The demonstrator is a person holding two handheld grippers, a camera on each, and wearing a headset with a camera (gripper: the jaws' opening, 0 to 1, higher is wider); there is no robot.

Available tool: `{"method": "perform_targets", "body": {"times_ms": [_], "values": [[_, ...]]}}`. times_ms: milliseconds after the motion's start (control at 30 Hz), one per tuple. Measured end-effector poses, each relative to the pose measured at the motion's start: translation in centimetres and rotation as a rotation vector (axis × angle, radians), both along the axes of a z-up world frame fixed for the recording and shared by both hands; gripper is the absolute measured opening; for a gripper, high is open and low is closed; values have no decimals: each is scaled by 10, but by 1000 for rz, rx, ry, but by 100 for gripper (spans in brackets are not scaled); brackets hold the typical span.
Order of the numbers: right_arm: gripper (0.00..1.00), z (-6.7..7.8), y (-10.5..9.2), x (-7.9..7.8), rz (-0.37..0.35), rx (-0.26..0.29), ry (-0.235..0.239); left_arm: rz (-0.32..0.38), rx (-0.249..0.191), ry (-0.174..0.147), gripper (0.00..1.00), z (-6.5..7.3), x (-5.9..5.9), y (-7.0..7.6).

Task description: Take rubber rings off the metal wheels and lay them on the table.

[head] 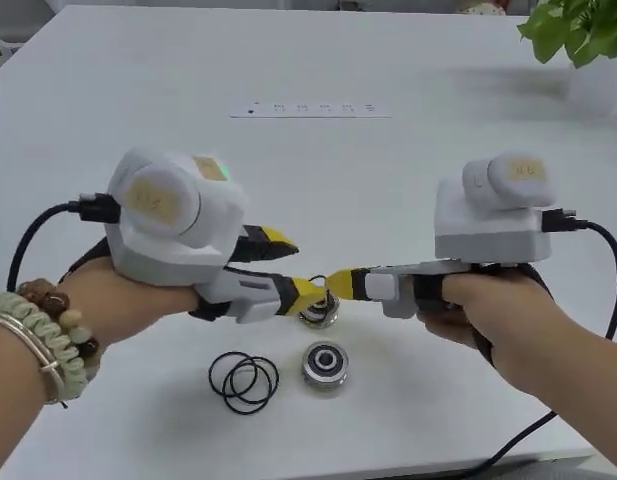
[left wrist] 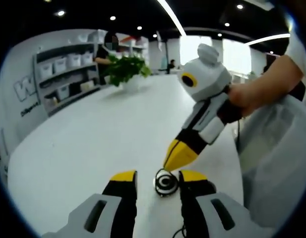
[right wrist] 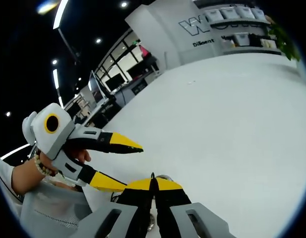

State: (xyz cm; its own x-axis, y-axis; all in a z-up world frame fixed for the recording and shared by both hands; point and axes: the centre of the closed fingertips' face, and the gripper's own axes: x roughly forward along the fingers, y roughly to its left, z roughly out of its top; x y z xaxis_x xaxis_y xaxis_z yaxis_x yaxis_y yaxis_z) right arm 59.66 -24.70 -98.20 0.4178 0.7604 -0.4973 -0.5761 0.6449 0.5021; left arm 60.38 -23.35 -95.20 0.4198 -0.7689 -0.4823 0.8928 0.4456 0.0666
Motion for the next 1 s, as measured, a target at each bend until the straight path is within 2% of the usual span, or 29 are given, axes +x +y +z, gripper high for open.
{"method": "perform_targets", "body": {"times_ms": [100, 200, 333, 433, 467, 567, 733, 833, 900, 1000], "values": [[0, 12, 1, 4, -30, 55, -8, 8, -9, -25, 35, 12, 1, 2], [0, 18, 0, 6, -42, 86, -6, -4, -24, -27, 36, 20, -1, 5], [0, 20, 2, 5, -39, 96, -6, 5, 0, -38, 38, 23, -2, 15], [0, 23, 6, 3, -27, 107, -4, 24, 25, -64, 40, 26, -1, 26], [0, 24, 9, 1, -17, 114, -6, 29, 44, -72, 39, 25, -2, 31], [0, 26, 16, -5, 15, 131, 0, 32, 61, -78, 39, 26, -7, 39], [0, 25, 31, -19, 85, 134, 12, 54, 56, -64, 41, 28, -15, 49], [0, 22, 39, -27, 127, 124, 20, 61, 69, -77, 42, 29, -19, 53], [0, 20, 44, -33, 157, 120, 25, 63, 64, -71, 43, 29, -24, 55], [0, 18, 52, -43, 197, 141, 52, 67, 59, -62, 43, 27, -32, 61]]}}
